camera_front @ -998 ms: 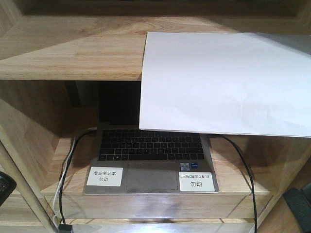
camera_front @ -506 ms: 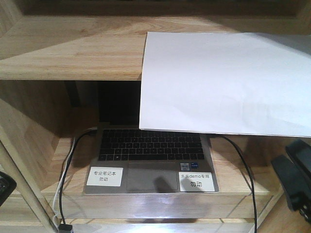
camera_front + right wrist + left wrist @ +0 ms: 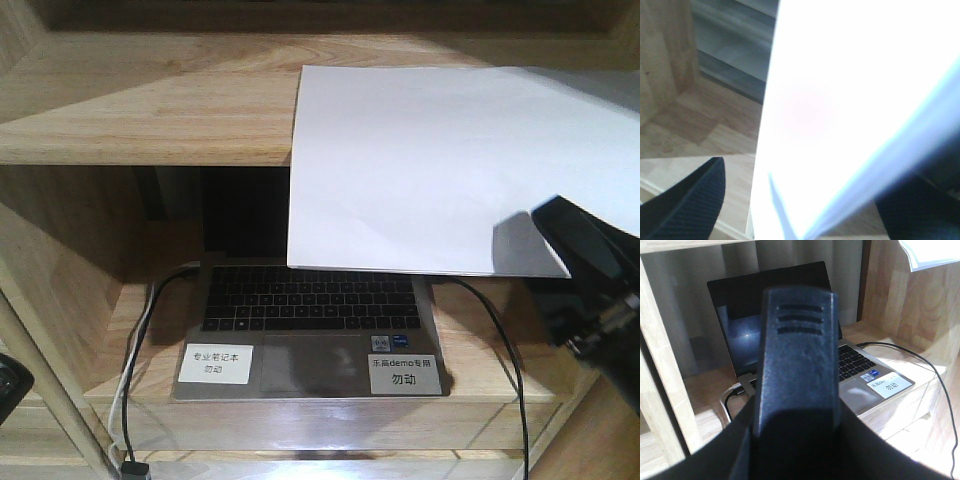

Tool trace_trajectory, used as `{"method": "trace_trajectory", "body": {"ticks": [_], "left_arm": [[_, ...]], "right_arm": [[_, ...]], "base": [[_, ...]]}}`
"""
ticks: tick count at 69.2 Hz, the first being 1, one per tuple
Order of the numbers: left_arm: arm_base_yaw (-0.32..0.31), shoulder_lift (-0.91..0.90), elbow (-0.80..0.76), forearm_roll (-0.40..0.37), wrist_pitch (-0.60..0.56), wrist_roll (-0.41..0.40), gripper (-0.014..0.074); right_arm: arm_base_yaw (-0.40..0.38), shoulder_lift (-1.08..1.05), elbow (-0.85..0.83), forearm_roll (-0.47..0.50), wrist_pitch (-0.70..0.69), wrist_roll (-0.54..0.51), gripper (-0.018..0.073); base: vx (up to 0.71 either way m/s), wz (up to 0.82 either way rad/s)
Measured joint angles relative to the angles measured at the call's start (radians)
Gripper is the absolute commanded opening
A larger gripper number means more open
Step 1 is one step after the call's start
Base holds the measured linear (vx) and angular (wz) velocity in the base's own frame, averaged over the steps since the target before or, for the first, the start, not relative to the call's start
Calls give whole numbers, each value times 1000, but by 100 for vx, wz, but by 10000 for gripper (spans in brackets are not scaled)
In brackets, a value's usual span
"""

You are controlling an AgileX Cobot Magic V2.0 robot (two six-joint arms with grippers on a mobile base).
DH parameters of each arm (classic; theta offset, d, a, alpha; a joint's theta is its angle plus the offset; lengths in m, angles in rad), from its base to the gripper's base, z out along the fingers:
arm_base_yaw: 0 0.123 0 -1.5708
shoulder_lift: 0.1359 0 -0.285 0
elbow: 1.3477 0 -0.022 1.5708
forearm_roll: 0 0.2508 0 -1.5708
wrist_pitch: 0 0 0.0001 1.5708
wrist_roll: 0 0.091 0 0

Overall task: Grab stapler and paper to desk for stapling
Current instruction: 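Reach the right gripper to the white paper edge and pinch it, then pull the white paper off the shelf with the right gripper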

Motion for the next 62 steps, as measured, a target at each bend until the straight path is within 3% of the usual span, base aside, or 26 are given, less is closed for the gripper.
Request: {"method": "trace_trajectory", "body": {"ticks": [9,16,33,44,62], "left_arm": [[0,0,0,0,0,0,-6],[0,0,0,0,0,0,-6],[0,0,0,0,0,0,-6],[0,0,0,0,0,0,-6],[0,0,0,0,0,0,-6]], "right_arm": [[0,68,-34,16,-31,0,527],[0,105,-57,24,-63,0,440],[0,131,-68,27,-127,14,-19],[0,110,-67,2,-132,74,-13],[0,-32,-67,-38,-69,25,-6]], "base": [[0,0],[0,0],[0,0],[0,0],[0,0]]}}
